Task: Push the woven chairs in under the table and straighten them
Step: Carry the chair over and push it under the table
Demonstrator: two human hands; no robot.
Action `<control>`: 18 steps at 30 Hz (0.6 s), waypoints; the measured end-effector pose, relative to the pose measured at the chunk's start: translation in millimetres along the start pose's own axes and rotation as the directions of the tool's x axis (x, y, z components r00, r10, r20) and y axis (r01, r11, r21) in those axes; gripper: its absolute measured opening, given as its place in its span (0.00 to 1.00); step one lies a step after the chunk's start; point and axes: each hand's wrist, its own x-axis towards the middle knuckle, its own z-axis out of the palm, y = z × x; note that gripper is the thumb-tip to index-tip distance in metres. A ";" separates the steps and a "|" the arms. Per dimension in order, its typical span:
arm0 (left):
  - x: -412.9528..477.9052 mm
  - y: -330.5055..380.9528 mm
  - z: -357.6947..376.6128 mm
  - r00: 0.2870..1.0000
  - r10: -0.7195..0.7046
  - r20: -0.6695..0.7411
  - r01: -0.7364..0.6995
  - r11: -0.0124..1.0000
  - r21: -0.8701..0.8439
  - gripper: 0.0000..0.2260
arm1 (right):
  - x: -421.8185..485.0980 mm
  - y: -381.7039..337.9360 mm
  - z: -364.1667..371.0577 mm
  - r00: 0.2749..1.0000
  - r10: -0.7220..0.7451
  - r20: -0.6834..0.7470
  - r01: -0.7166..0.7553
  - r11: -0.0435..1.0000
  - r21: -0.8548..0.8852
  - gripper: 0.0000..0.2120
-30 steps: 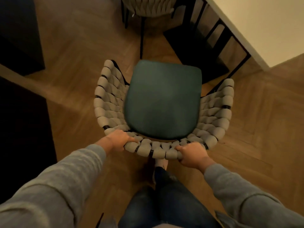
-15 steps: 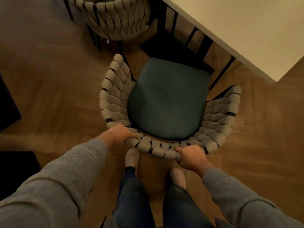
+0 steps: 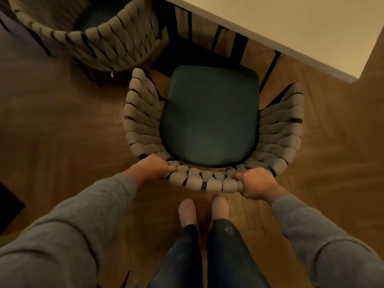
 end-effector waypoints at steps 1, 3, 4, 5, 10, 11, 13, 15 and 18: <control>1.2 -0.7 -1.8 1.000 0.019 0.007 -0.019 1.000 0.012 0.21 | -0.4 0.5 0.6 1.000 -0.009 -0.010 0.008 1.000 -0.011 0.22; 4.5 -5.4 -7.2 0.999 0.032 0.019 -0.033 0.999 0.032 0.21 | 0.2 3.1 1.4 1.000 -0.011 -0.027 0.010 1.000 -0.014 0.22; 5.7 -7.7 -11.4 0.999 0.034 0.014 -0.035 0.999 0.038 0.22 | 1.0 4.9 1.1 0.999 -0.009 -0.039 0.009 1.000 0.000 0.22; 6.1 -10.2 -17.7 0.999 0.034 0.007 -0.034 0.998 0.049 0.22 | 1.2 6.6 0.7 0.998 -0.009 -0.059 0.010 1.000 0.010 0.21; 11.4 -41.1 -48.5 0.998 0.066 -0.015 -0.062 0.983 0.171 0.23 | 7.9 6.3 -9.9 0.994 0.015 -0.105 -0.005 0.996 0.093 0.23; 13.4 -51.3 -53.3 0.998 0.062 -0.017 -0.058 0.980 0.189 0.23 | 13.7 4.5 -14.1 0.994 0.031 -0.104 -0.018 0.993 0.116 0.23; 17.5 -70.9 -60.6 0.998 0.052 -0.027 -0.046 0.979 0.197 0.24 | 27.5 0.4 -24.1 0.994 0.056 -0.097 -0.041 0.987 0.156 0.22; 22.7 -90.9 -67.4 0.999 0.044 -0.016 -0.040 0.973 0.225 0.24 | 41.4 -5.6 -33.8 0.993 0.079 -0.092 -0.063 0.985 0.161 0.21; 30.9 -119.6 -71.9 0.999 0.046 0.004 -0.045 0.964 0.262 0.25 | 59.4 -12.9 -47.7 0.990 0.117 -0.076 -0.100 0.975 0.198 0.20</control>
